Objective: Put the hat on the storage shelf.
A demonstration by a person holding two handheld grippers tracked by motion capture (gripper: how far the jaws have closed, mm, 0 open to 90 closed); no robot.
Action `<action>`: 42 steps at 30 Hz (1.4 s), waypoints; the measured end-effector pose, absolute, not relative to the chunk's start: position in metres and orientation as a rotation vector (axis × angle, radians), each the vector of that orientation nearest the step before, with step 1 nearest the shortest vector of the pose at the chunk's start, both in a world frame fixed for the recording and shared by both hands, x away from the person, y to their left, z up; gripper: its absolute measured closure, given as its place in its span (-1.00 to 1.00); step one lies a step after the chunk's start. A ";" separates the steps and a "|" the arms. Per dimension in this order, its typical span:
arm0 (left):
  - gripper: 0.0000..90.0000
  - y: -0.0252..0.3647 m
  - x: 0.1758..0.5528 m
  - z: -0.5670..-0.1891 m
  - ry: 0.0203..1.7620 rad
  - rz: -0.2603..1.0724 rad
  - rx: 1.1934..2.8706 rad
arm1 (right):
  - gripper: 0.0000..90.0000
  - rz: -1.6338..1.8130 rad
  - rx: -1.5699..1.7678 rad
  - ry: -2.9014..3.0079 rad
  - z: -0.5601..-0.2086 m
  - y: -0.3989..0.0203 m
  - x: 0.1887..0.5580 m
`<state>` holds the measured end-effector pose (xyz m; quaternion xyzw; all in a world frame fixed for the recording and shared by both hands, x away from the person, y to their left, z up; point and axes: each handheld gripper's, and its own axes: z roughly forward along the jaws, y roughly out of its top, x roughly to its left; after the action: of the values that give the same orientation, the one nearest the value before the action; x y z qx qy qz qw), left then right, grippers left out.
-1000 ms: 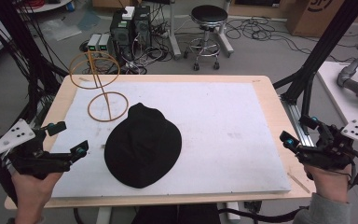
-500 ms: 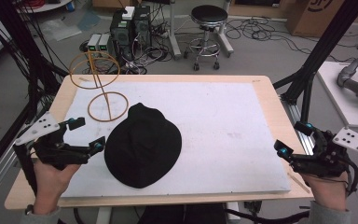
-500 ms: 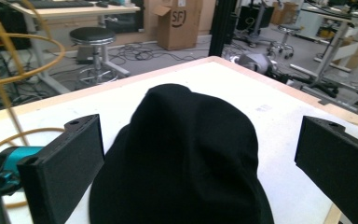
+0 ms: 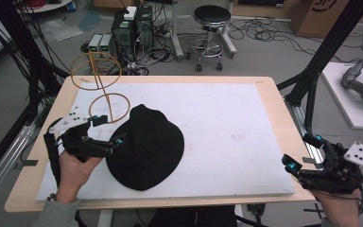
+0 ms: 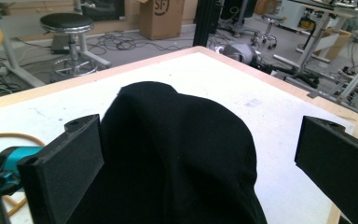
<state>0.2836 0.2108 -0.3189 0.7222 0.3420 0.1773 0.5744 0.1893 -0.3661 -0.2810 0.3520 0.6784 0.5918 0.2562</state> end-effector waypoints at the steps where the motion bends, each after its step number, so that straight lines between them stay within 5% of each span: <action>1: -0.96 0.208 0.287 -0.321 0.805 0.405 1.695 | -0.94 1.609 0.946 1.849 -0.282 -0.366 0.186; 30: -0.94 0.176 0.335 -0.340 0.826 0.341 1.756 | -0.94 1.563 0.964 1.866 -0.289 -0.369 0.153; 42: -0.07 0.180 0.343 -0.344 0.869 0.331 1.785 | -0.94 1.539 0.956 1.887 -0.293 -0.366 0.156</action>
<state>0.3426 0.1800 -0.3442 0.7493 0.3649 0.1390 0.5348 0.1562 -0.3658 -0.2931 0.3529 0.6965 0.5680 0.2600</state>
